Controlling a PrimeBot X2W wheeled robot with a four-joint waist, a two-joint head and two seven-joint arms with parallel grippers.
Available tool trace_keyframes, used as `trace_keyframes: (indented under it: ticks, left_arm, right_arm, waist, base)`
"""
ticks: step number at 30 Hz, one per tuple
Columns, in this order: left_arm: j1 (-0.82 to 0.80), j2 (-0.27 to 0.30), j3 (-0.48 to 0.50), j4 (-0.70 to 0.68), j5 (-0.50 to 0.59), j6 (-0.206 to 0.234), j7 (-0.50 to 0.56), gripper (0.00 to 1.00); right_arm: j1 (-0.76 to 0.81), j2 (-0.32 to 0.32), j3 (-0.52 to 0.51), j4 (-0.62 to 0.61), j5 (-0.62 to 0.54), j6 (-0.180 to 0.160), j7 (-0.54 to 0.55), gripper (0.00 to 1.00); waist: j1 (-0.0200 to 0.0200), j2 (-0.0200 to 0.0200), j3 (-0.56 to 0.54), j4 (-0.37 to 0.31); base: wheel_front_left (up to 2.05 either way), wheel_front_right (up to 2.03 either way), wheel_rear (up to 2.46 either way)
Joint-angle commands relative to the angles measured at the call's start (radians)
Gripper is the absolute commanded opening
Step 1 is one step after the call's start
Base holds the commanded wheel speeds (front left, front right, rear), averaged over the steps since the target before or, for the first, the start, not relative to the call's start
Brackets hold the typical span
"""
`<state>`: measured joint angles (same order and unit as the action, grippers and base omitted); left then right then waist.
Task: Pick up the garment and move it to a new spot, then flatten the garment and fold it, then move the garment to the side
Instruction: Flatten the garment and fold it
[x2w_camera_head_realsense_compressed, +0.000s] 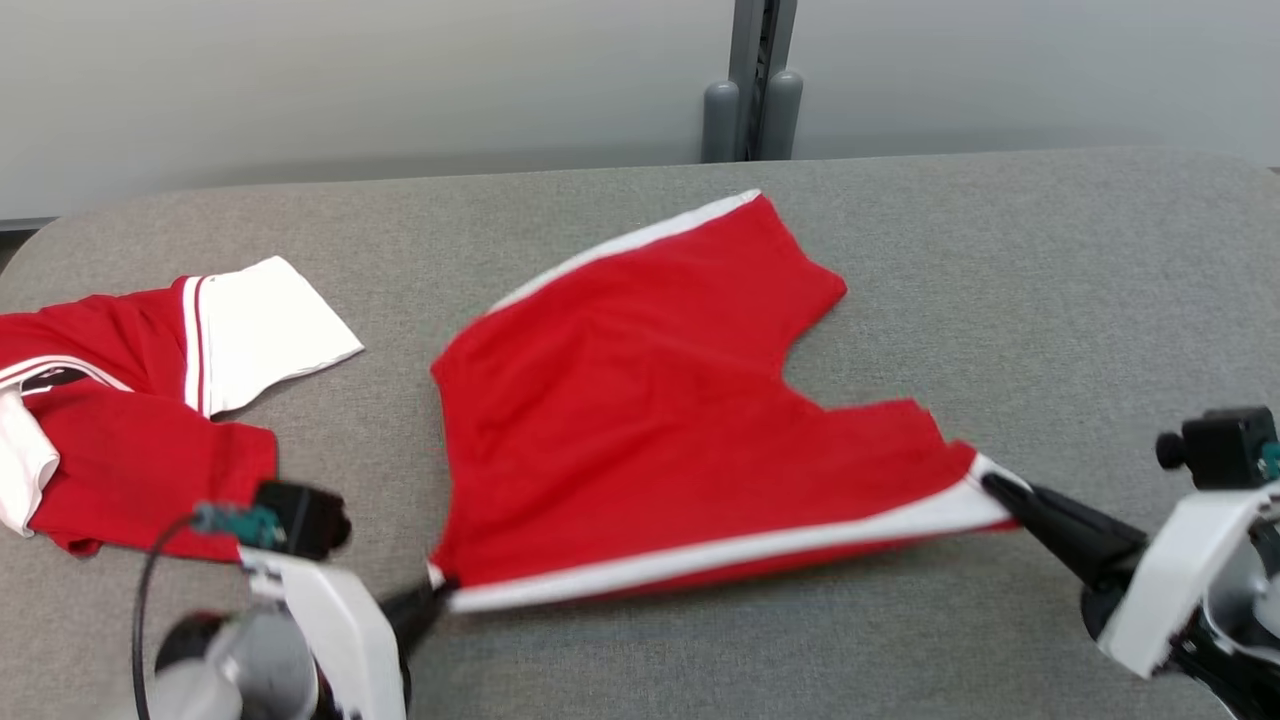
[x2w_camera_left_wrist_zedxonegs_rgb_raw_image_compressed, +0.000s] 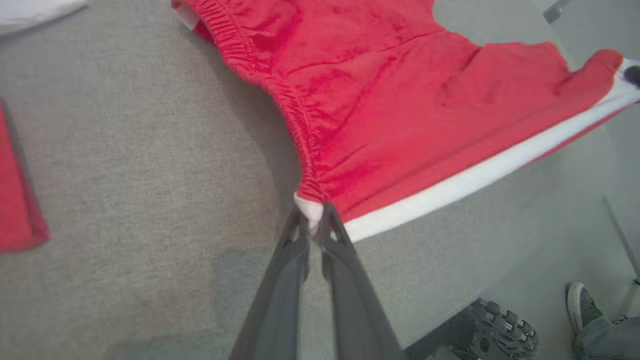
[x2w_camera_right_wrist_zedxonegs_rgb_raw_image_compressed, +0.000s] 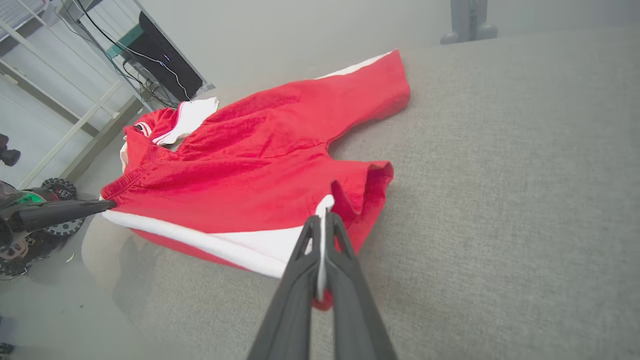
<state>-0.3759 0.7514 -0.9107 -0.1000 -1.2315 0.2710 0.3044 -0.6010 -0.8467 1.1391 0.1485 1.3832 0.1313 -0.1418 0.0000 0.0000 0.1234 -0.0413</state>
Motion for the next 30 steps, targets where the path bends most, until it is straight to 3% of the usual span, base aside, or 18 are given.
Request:
trace_keyframes:
  ticks: [1, 6, 15, 23, 30]
  left_arm:
    - [0.025, 0.032, -0.001, -0.032, -0.004, 0.023, 0.009, 0.0]
    - [0.101, 0.095, -0.004, -0.182, -0.026, 0.093, 0.025, 0.0]
    - [0.105, 0.12, 0.004, -0.246, -0.027, 0.119, 0.033, 0.0]
    - [0.024, 0.097, 0.047, -0.216, -0.089, 0.065, 0.079, 0.0]
    - [-0.177, 0.072, 0.075, -0.119, -0.142, 0.008, 0.255, 0.0]
  right_arm:
    - [0.023, -0.026, -0.007, -0.006, 0.003, -0.001, 0.013, 0.0]
    - [0.101, -0.081, -0.022, -0.096, 0.016, -0.001, 0.073, 0.0]
    - [0.12, -0.127, -0.102, -0.169, -0.031, -0.001, 0.143, 0.0]
    - [0.059, -0.071, -0.231, -0.126, -0.085, -0.001, 0.265, 0.0]
    - [-0.079, 0.028, -0.313, -0.047, -0.084, -0.001, 0.454, 0.0]
  waist:
    - [0.0, 0.0, 0.001, -0.001]
    - [0.0, 0.0, 0.004, 0.01]
    - [0.0, 0.0, 0.017, 0.015]
    - [0.0, 0.0, 0.087, 0.03]
    - [0.0, 0.0, 0.178, 0.062]
  base:
    - [0.0, 0.0, 0.0]
    - [0.0, 0.0, 0.0]
    - [0.0, 0.0, 0.0]
    - [0.0, 0.0, 0.0]
    - [0.0, 0.0, 0.0]
